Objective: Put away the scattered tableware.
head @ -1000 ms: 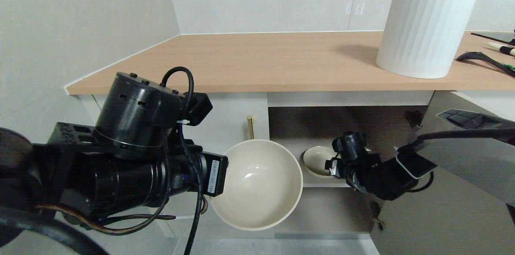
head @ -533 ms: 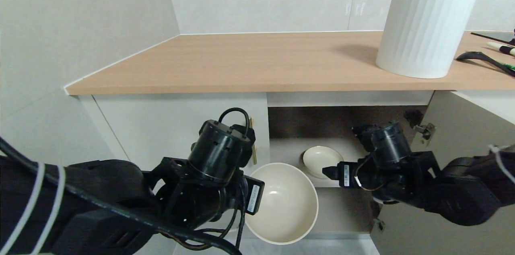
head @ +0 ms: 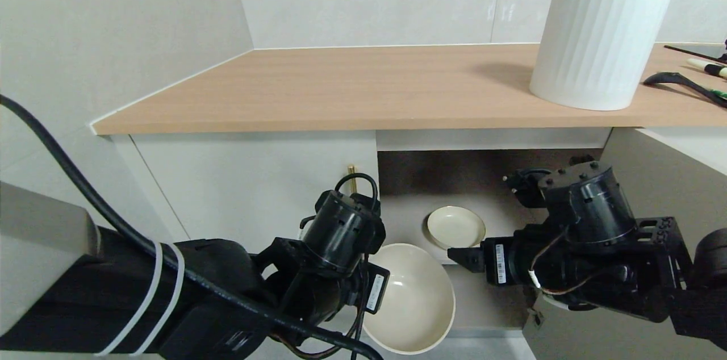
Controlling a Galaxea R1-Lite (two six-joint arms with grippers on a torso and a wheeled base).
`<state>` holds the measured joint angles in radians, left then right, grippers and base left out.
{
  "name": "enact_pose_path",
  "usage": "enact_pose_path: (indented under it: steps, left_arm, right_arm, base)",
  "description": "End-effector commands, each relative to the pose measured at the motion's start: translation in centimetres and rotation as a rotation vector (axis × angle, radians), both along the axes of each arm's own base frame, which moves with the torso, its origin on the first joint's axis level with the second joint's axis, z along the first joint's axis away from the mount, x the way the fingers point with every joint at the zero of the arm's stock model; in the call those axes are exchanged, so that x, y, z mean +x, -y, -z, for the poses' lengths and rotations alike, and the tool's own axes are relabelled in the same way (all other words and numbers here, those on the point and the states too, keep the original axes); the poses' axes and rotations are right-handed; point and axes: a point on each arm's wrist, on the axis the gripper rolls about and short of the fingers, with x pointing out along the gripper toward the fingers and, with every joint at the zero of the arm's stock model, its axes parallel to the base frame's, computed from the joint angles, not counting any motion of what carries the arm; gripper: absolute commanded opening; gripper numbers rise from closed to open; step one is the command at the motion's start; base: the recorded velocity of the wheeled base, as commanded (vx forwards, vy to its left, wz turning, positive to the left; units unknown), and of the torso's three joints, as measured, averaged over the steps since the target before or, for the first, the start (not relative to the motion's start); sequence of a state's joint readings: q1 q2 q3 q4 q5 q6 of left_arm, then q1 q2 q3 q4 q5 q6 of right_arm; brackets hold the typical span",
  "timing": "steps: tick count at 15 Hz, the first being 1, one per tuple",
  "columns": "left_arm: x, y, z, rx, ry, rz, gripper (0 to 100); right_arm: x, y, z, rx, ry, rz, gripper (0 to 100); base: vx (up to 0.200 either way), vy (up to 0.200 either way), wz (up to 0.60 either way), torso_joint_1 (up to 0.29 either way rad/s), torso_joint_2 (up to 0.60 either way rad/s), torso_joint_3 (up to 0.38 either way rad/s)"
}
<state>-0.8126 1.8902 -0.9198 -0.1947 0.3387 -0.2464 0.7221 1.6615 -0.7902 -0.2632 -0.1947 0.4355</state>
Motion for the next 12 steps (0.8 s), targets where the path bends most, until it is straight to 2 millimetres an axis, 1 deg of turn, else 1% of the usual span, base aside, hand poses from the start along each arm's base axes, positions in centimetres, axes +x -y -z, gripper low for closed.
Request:
enact_pose_path:
  steps: [1, 4, 7, 12]
  left_arm:
    - [0.1, 0.1, 0.3, 0.004, 0.000, -0.002, 0]
    - [0.2, 0.2, -0.1, -0.002, 0.047, -0.033, 0]
    - [0.0, 0.2, -0.5, -0.013, 0.058, -0.030, 0]
    - [-0.5, 0.3, -1.2, -0.028, 0.071, -0.020, 0]
  right_arm:
    - [-0.5, -0.8, 0.5, -0.016, -0.021, -0.033, 100]
    - [-0.4, -1.6, 2.0, -0.049, -0.064, -0.051, 100]
    - [-0.1, -2.3, 3.5, -0.083, -0.101, -0.063, 100]
    - [0.0, -2.6, 3.8, -0.077, -0.113, -0.056, 100]
  base:
    - [0.000, 0.000, 0.00, 0.000, 0.00, 0.000]
    - [0.000, 0.000, 0.00, 0.000, 0.00, 0.000]
    - [0.000, 0.000, 0.00, 0.000, 0.00, 0.000]
    - [0.000, 0.000, 0.00, 0.000, 0.00, 0.000]
